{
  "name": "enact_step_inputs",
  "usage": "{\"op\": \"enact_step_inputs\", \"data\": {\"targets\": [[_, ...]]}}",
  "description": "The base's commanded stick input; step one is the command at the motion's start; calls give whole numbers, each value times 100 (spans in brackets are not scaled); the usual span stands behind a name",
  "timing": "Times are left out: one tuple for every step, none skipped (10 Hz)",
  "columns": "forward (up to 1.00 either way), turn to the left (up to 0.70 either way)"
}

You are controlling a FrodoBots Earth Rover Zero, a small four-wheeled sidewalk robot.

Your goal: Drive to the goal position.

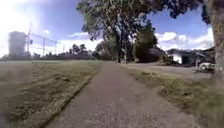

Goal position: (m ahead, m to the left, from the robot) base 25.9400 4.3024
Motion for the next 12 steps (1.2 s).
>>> {"op": "enact_step_inputs", "data": {"targets": [[100,0],[100,0],[100,0],[100,0],[100,0],[100,0],[100,0],[100,0],[100,0],[100,0],[100,7],[100,31]]}}
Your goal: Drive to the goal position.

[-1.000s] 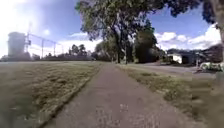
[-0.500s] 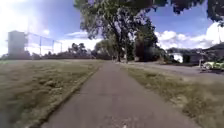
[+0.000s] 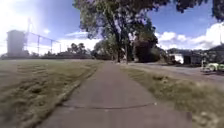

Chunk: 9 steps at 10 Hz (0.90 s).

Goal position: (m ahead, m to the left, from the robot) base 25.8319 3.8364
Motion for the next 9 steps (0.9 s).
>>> {"op": "enact_step_inputs", "data": {"targets": [[100,31],[100,0],[100,0],[100,0],[100,0],[100,0],[100,0],[100,0],[100,0]]}}
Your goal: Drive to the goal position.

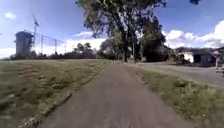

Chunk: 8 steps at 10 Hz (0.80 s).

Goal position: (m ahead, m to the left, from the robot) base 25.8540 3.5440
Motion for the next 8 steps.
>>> {"op": "enact_step_inputs", "data": {"targets": [[100,0],[100,0],[100,0],[100,0],[100,0],[100,0],[100,0],[100,0]]}}
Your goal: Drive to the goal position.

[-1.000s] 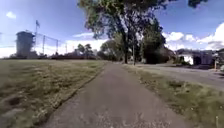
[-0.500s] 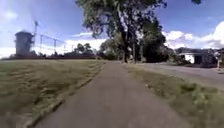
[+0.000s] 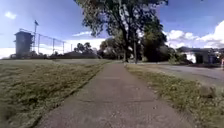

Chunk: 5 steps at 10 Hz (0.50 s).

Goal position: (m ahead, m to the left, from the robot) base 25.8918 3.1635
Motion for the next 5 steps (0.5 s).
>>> {"op": "enact_step_inputs", "data": {"targets": [[100,0],[100,0],[100,0],[100,0],[100,0]]}}
